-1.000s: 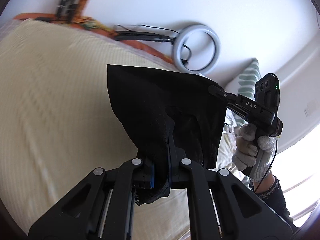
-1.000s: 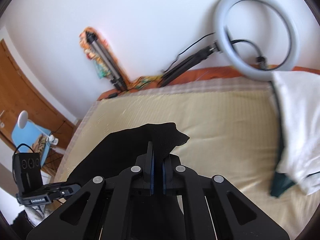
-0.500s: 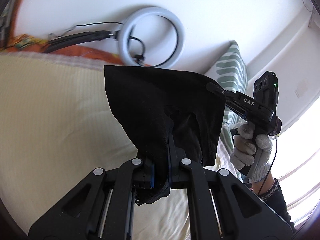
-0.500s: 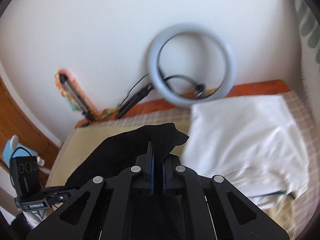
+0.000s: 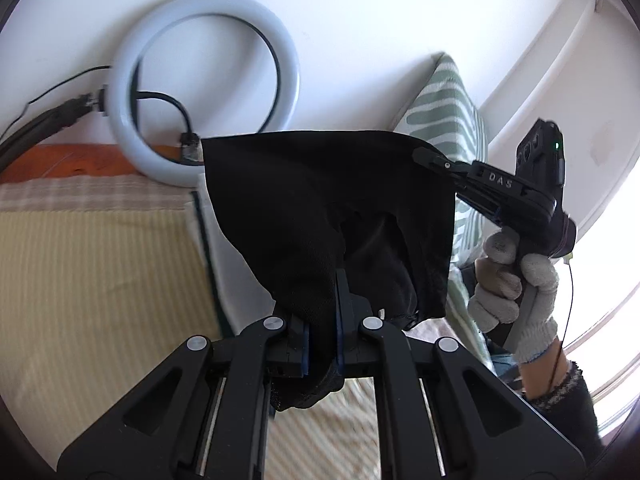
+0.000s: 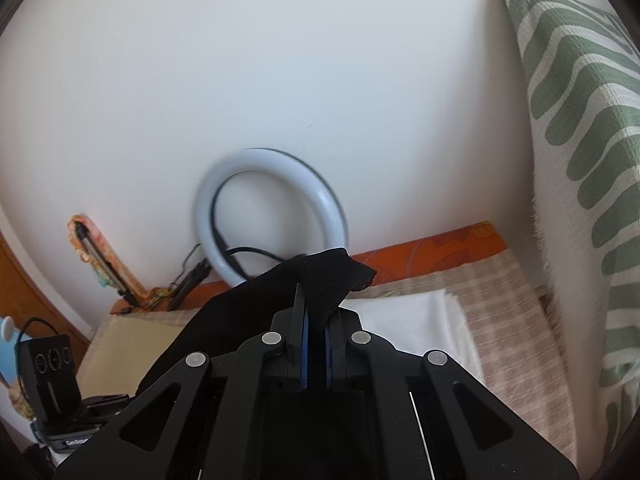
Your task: Fold small clothes
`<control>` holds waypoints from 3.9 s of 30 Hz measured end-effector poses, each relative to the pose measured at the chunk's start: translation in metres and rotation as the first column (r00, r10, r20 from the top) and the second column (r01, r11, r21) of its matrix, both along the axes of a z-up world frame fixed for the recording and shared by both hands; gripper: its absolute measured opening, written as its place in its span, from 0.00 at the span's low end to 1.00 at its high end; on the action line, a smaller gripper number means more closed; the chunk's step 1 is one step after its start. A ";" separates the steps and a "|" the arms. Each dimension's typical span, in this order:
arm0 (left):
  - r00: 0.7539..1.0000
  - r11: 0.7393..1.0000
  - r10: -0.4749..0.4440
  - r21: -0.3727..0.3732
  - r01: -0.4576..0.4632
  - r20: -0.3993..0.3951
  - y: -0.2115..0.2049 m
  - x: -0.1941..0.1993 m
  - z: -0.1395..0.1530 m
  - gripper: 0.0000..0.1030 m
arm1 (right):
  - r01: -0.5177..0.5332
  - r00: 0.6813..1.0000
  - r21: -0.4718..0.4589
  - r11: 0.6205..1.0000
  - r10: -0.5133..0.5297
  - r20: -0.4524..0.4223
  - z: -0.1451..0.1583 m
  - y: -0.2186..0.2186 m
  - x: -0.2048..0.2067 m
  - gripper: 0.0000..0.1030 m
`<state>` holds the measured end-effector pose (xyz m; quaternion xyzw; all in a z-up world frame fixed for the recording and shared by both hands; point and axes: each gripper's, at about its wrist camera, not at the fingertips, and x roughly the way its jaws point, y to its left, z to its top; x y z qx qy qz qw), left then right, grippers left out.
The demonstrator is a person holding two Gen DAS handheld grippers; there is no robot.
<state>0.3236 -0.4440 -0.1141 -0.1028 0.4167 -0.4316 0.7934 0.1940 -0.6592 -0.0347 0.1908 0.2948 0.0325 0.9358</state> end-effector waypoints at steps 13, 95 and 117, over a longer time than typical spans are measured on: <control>0.999 0.988 -0.012 0.154 0.017 -0.035 -0.029 0.005 -0.053 0.36 | 0.109 0.976 -0.182 0.977 -0.141 -0.168 -0.055 -0.027 0.034 0.31; 0.922 0.943 0.002 0.306 -0.131 0.388 0.117 -0.232 0.049 1.00 | 0.382 0.908 -0.305 0.873 -0.416 -0.053 -0.009 0.177 -0.212 0.81; 0.916 0.936 -0.033 0.334 -0.112 0.401 0.114 -0.238 0.046 1.00 | 0.378 0.909 -0.293 0.878 -0.412 -0.059 -0.016 0.177 -0.212 0.81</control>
